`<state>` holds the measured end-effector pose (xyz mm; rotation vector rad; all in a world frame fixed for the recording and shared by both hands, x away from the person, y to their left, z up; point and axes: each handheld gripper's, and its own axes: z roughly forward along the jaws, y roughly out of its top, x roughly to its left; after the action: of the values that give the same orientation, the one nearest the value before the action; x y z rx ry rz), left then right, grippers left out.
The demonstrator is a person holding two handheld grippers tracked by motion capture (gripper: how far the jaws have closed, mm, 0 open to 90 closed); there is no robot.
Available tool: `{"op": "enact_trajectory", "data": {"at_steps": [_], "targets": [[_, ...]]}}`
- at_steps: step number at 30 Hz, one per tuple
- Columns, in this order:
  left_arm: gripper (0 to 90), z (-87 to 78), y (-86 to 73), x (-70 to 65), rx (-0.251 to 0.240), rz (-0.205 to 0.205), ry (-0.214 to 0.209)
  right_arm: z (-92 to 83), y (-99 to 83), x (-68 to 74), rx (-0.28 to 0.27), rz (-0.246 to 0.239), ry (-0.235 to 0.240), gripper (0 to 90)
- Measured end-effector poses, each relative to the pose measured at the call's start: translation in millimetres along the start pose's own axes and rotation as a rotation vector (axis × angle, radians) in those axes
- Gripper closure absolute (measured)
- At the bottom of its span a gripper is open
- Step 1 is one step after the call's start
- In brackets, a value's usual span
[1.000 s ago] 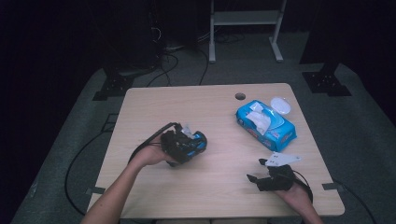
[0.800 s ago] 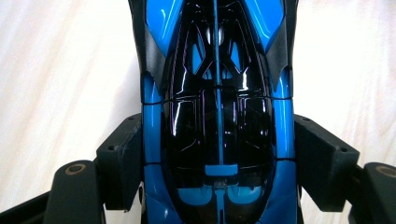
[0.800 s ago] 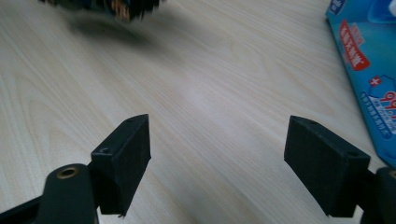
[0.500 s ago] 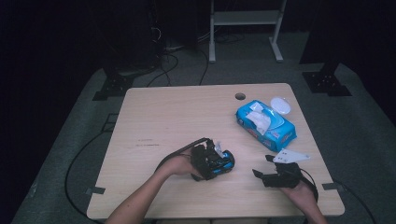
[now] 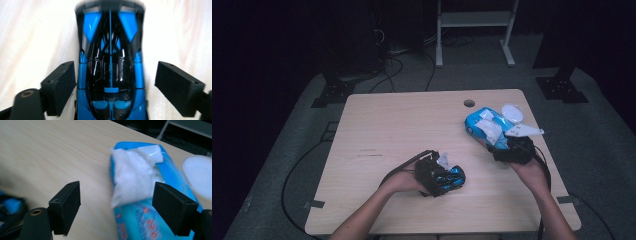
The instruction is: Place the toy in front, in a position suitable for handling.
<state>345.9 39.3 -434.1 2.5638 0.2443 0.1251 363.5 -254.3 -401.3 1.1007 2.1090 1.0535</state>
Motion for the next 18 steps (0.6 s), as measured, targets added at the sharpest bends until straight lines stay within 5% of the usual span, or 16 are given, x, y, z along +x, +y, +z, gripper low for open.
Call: {"op": "enact_trajectory", "data": {"at_steps": [4, 8, 11, 14, 18], "targets": [[11.7, -21.3, -15.3, -8.6, -0.126, -0.015, 0.075, 32.6, 14.5, -11.1, 0.082, 0.009, -0.035, 26.6], [11.7, -32.7, -40.6, -14.6, -0.189, -0.031, 0.125, 49.1, 12.4, -14.9, 0.139, 0.02, -0.058, 38.5], [11.7, -35.9, -60.9, -15.3, -0.234, -0.075, 0.15, 50.9, 11.0, -13.3, 0.134, 0.017, -0.119, 61.6], [11.4, -35.7, -75.3, -12.9, -0.263, -0.123, 0.159, 48.6, 13.1, -14.0, 0.131, 0.038, -0.136, 75.5], [11.4, -33.7, -81.0, -13.2, -0.272, -0.117, 0.19, 39.2, 21.2, -17.7, 0.126, 0.049, -0.136, 86.3]]}}
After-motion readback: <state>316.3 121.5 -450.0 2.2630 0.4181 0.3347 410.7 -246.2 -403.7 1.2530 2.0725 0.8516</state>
